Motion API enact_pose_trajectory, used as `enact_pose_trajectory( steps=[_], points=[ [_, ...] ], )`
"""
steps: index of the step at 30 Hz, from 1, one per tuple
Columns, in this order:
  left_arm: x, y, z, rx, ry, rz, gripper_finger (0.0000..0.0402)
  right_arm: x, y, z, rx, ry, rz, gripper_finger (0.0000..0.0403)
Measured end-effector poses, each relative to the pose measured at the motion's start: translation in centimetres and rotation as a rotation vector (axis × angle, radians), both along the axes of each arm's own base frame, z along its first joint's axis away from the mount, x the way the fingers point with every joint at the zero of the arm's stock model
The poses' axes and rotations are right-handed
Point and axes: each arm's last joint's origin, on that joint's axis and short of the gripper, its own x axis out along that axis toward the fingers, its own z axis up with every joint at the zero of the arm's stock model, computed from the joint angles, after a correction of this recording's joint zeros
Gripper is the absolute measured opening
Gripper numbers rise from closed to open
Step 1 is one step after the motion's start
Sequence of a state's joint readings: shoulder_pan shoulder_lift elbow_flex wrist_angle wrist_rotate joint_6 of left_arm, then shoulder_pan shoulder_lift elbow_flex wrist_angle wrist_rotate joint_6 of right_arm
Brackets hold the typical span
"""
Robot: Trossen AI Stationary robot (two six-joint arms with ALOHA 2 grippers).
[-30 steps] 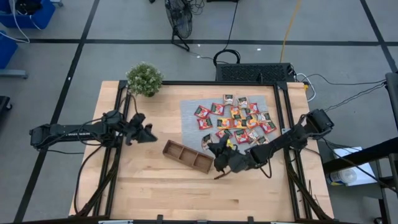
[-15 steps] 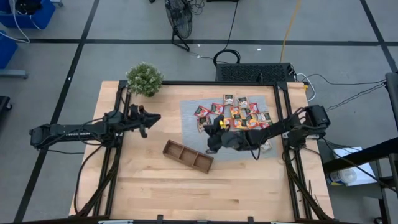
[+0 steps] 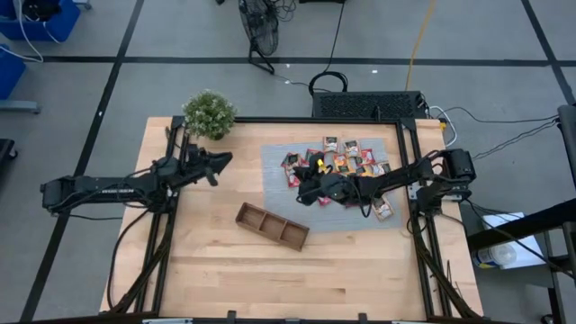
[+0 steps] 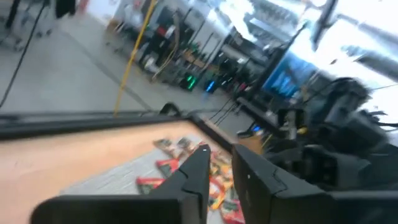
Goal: Pick & Place Tea
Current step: Put the brown tea bag into the left section of the wooden organizer
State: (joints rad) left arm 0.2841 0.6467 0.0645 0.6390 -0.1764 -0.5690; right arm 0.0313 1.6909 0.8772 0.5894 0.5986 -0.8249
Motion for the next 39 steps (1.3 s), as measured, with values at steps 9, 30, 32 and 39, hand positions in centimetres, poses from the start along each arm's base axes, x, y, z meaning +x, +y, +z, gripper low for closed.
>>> enact_pose_trajectory(
  steps=[9, 30, 32, 39],
  points=[
    [7.7, 2.3, 2.8, 0.039, 0.183, -0.080, 0.0204, 0.2, -1.0, 0.4, 0.066, -0.078, 0.028, 0.0015],
    [17.4, 4.4, 4.1, 0.051, 0.264, -0.308, 0.0255, 0.1, -1.3, 0.3, 0.040, -0.066, -0.051, 0.0016],
    [17.6, 4.5, 3.9, 0.050, 0.272, -0.301, 0.0247, 0.1, -1.3, 0.3, 0.037, -0.064, -0.051, 0.0016],
    [17.5, 5.3, 3.9, 0.077, 0.286, -0.227, 0.0214, 0.1, -1.3, 0.3, 0.026, -0.057, -0.047, 0.0016]
  ],
)
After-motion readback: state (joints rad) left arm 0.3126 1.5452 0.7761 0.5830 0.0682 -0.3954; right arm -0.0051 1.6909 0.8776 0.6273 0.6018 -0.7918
